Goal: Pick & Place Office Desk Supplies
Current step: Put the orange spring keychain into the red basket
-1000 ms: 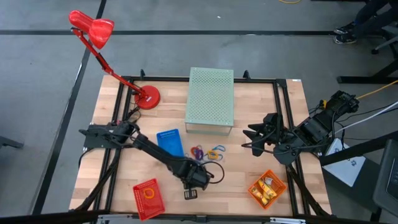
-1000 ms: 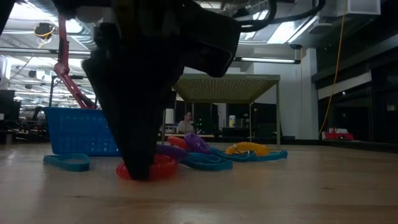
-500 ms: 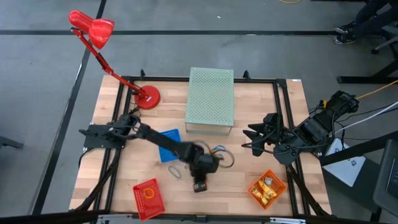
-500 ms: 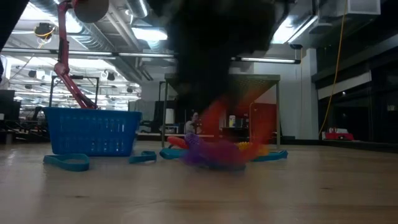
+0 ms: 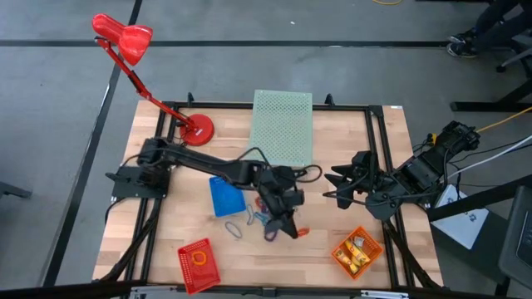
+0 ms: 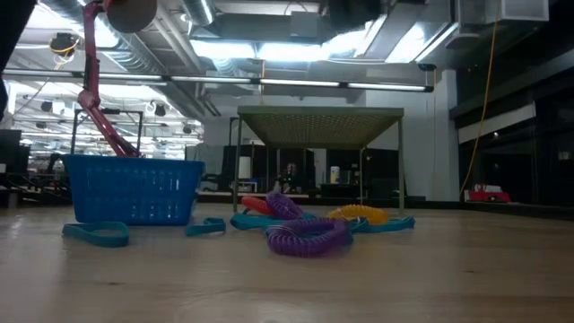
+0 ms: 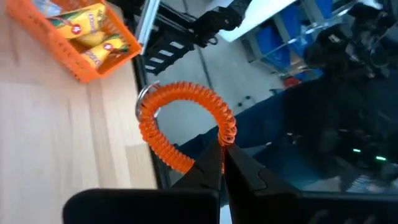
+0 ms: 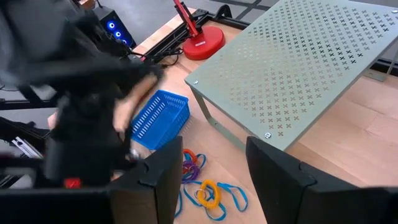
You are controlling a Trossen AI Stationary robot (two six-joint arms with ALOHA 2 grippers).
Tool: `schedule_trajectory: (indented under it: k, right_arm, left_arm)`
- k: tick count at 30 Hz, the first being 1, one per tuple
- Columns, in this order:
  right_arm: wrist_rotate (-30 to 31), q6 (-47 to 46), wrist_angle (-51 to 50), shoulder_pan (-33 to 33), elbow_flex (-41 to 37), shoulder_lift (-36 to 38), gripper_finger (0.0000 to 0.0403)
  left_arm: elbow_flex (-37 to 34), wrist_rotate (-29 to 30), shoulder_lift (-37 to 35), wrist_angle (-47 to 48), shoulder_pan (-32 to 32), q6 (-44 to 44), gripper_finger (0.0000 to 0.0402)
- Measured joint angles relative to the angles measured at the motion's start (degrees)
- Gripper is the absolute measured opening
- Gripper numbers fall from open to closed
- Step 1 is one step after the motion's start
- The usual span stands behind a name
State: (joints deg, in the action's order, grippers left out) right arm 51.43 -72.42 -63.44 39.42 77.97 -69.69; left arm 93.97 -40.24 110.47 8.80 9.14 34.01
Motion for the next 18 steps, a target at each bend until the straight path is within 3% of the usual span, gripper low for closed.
schedule_trajectory:
  k: [3, 9, 18]
  right_arm:
    - [0.0, 0.4, 0.0, 0.0, 0.0, 0.0, 0.0179]
    - [0.2, 1.1, 0.1, 0.0, 0.0, 0.0, 0.0179]
    - [1.9, 1.3, 0.6, 0.0, 0.0, 0.0, 0.0178]
  left_arm:
    - [0.0, 7.7, -3.8, 11.7, 1.4, -3.5, 0.0002]
    - [0.0, 36.3, -10.7, 32.7, 5.7, -2.0, 0.0002]
    - [0.0, 68.7, -18.2, 40.9, 14.5, 14.6, 0.0003]
